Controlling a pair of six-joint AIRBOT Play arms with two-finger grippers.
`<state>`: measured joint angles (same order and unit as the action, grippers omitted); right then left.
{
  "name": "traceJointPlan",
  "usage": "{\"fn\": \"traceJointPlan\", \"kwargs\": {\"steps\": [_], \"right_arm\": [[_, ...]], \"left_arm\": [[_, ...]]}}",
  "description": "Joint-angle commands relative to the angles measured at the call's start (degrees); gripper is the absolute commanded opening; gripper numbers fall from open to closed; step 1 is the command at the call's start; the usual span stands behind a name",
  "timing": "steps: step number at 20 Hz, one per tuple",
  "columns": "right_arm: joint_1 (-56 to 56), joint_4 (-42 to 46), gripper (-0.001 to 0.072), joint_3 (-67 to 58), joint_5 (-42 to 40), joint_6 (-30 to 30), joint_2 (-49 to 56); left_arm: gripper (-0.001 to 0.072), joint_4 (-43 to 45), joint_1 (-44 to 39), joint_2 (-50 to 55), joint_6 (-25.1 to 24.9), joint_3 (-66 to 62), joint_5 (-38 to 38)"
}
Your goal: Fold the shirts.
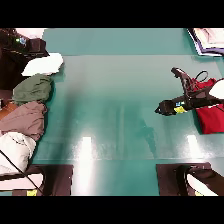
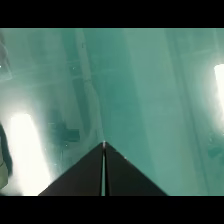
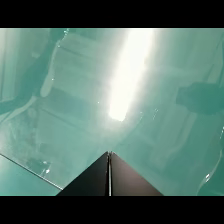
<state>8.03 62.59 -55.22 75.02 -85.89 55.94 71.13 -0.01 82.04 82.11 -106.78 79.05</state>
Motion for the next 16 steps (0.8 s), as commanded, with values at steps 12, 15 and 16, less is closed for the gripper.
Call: {"fn": "traceJointPlan", "kwargs": {"steps": [12,15,16], "right_arm": [[0.1,-0.1,0.0018,0.0,-0.8,-0.1,0.0],[0.1,-0.1,0.0018,0.0,-1.5,-0.1,0.0],[0.1,-0.1,0.0018,0.0,-1.6,-0.1,0.0]], "left_arm": [[0.0022,0.0,0.0,0.0,0.0,0.0,-0.2],[0.0022,-0.6,0.0,0.0,0.5,0.0,-0.7],[0.0021,-1.0,0.0,0.0,0.2,0.0,-1.6]]}}
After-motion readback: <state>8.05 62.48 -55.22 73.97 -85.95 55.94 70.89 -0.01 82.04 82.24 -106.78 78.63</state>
